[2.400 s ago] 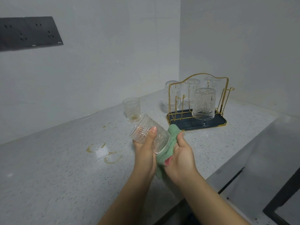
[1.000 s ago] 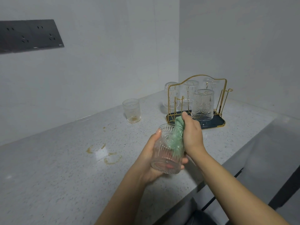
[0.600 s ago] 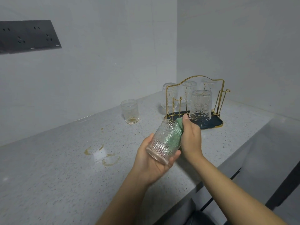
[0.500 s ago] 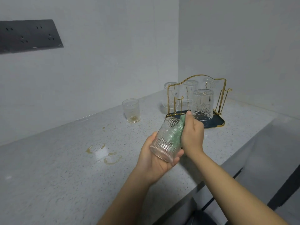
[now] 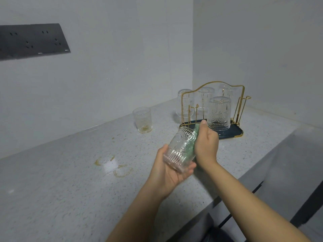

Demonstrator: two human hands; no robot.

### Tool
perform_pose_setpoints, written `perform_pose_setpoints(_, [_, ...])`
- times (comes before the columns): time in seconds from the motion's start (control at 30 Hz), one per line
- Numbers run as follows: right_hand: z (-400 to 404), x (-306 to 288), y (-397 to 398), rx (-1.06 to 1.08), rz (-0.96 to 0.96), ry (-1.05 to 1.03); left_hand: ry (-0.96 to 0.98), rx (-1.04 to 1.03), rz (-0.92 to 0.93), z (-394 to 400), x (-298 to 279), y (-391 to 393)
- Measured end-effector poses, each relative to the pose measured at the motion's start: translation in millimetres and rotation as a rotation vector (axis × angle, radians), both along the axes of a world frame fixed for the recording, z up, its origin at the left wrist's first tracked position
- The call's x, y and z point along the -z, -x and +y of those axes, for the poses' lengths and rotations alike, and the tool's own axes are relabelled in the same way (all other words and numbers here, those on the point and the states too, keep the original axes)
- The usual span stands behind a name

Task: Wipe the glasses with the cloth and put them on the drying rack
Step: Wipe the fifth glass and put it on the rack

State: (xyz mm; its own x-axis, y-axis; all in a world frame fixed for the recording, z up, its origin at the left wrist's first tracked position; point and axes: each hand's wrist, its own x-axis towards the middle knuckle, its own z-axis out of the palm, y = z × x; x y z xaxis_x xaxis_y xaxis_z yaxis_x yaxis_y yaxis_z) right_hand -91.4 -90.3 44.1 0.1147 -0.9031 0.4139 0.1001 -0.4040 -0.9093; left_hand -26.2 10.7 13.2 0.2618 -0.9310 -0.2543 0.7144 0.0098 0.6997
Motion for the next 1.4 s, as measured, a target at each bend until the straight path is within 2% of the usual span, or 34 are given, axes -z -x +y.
perform_pose_setpoints(0.13, [-5.4,-9.4,-1.4,0.096,0.079,-0.065,0.006,-0.259,-0.727,-6.0,13.6,-0.5])
perform_pose_setpoints(0.17, [-5.3,-9.1,-0.8,0.099,0.091,-0.062,0.011,-0.286,-0.769,-7.0,15.0,0.0])
perform_pose_setpoints(0.2, [-5.2,-7.8,0.0,0.084,0.081,-0.059,0.011,-0.279,-0.694,-6.8,13.4,-0.2])
perform_pose_setpoints(0.23, [-4.5,-5.5,0.6,0.049,0.046,-0.059,0.019,-0.229,-0.520,-6.2,10.0,-0.8])
perform_pose_setpoints(0.3, [-2.4,-0.6,3.2,-0.029,-0.042,-0.050,0.041,-0.023,-0.023,-2.6,-0.1,-0.2])
perform_pose_setpoints(0.33, [-1.5,0.3,4.5,-0.050,-0.072,-0.049,0.033,0.065,0.119,0.6,-4.2,0.2])
perform_pose_setpoints(0.37, [-1.5,0.3,5.5,-0.054,-0.092,-0.058,0.024,0.115,0.157,1.4,-4.1,1.0])
perform_pose_setpoints(0.4, [-2.9,0.3,6.1,-0.043,-0.102,-0.081,0.002,0.123,0.120,0.7,-3.6,2.3])
perform_pose_setpoints(0.47, [-5.8,-2.1,6.4,0.014,-0.077,-0.127,0.001,0.017,-0.121,-0.5,1.0,5.6])
perform_pose_setpoints(0.57, [-8.2,-7.7,4.0,0.103,0.021,-0.122,0.048,-0.219,-0.787,-2.7,11.4,4.6])
perform_pose_setpoints(0.6, [-8.4,-8.8,4.1,0.114,0.035,-0.118,0.047,-0.282,-0.924,-3.9,14.2,4.7])
perform_pose_setpoints(0.63, [-8.5,-9.1,3.8,0.110,0.035,-0.118,0.056,-0.304,-0.948,-4.6,14.8,5.2])
perform_pose_setpoints(0.67, [-7.9,-9.1,4.5,0.092,0.021,-0.115,0.065,-0.287,-0.868,-4.7,12.6,5.2])
perform_pose_setpoints(0.7, [-6.7,-8.2,5.1,0.064,-0.005,-0.104,0.083,-0.246,-0.691,-3.7,6.8,6.2])
perform_pose_setpoints(0.77, [-3.5,-6.0,7.0,0.013,-0.051,-0.054,0.074,-0.079,-0.170,-2.1,-2.2,5.2])
perform_pose_setpoints(0.8, [-2.7,-5.6,7.8,0.002,-0.056,-0.028,0.041,0.007,0.008,-1.3,-4.2,4.2])
perform_pose_setpoints(0.83, [-3.0,-5.5,7.7,0.006,-0.050,-0.016,0.012,0.065,0.070,-1.9,-4.0,3.9])
perform_pose_setpoints(0.9, [-5.4,-7.3,6.1,0.052,-0.021,-0.030,-0.030,0.033,-0.036,-3.7,-2.0,8.0])
perform_pose_setpoints(0.93, [-6.2,-9.5,5.3,0.079,-0.002,-0.048,-0.024,-0.053,-0.159,-5.8,2.1,8.9])
perform_pose_setpoints(1.03, [-8.2,-14.5,2.2,0.151,0.070,-0.126,0.015,-0.287,-0.700,-7.1,7.5,13.7])
perform_pose_setpoints(1.1, [-10.1,-14.7,0.3,0.163,0.074,-0.212,0.044,-0.362,-0.875,-5.8,7.2,17.6])
perform_pose_setpoints(1.17, [-12.9,-13.1,-2.2,0.134,0.049,-0.324,0.085,-0.448,-0.915,-4.1,2.2,17.6])
perform_pose_setpoints(1.27, [-14.1,-10.7,-5.2,0.092,-0.049,-0.472,0.104,-0.563,-0.880,-4.0,-9.3,17.9])
perform_pose_setpoints(1.4, [1.4,-10.2,-4.5,0.070,-0.114,-0.355,0.059,-0.621,-0.776,-9.6,-26.5,15.2])
